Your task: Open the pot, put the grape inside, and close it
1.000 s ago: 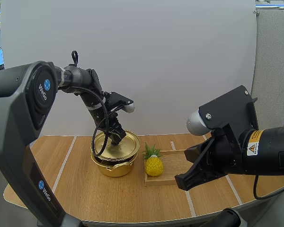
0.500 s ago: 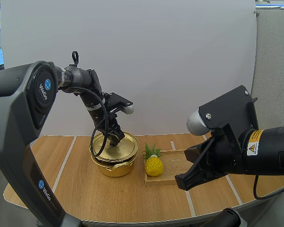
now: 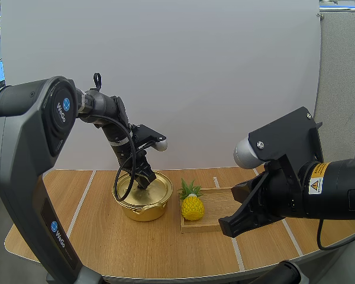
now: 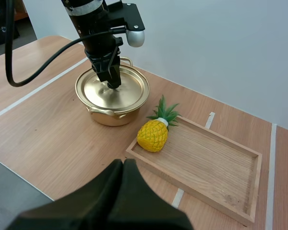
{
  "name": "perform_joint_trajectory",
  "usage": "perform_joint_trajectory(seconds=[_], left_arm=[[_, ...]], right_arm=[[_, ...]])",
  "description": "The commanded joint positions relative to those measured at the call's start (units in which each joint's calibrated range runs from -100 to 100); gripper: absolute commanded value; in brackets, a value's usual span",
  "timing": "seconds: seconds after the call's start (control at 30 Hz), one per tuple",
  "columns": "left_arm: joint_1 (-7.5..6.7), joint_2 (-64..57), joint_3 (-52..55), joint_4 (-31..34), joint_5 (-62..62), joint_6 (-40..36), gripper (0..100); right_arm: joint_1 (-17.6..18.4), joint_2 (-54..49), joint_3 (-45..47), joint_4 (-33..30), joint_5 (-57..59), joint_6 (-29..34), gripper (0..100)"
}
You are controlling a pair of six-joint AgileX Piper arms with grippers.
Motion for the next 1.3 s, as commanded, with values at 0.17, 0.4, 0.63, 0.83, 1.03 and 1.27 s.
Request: perform_joint_trajectory(seconds=[0.17,0.4,0.63,0.83,1.03,1.27], left_arm=[[-0.09,0.23,0.53,-0.42,1.33,0.52,16],[-0.09,-2.99,0.53,-0.92,3.89,0.52,100],[-0.09,-10.33,-2.79,-0.88,8.24,0.16,100],[-0.09,-19.62,-9.21,-0.78,16.90,-1.29,100],[-0.09,-31.53,-14.78,-0.78,19.28,-2.46,100],[-0.09,-46.01,-16.89,0.66,19.28,-3.34,100]], right_arm=[[-0.23,-0.50,-0.15,-0.43,0.00,0.10,0],[-0.23,-0.50,-0.15,-0.43,0.00,0.10,0],[-0.23,-0.50,-0.15,-0.43,0.00,0.10,0],[-0.23,-0.50,-0.15,-0.43,0.00,0.10,0],[-0.23,-0.50,-0.15,-0.43,0.00,0.10,0],[-0.23,-0.50,-0.15,-0.43,0.00,0.10,0]])
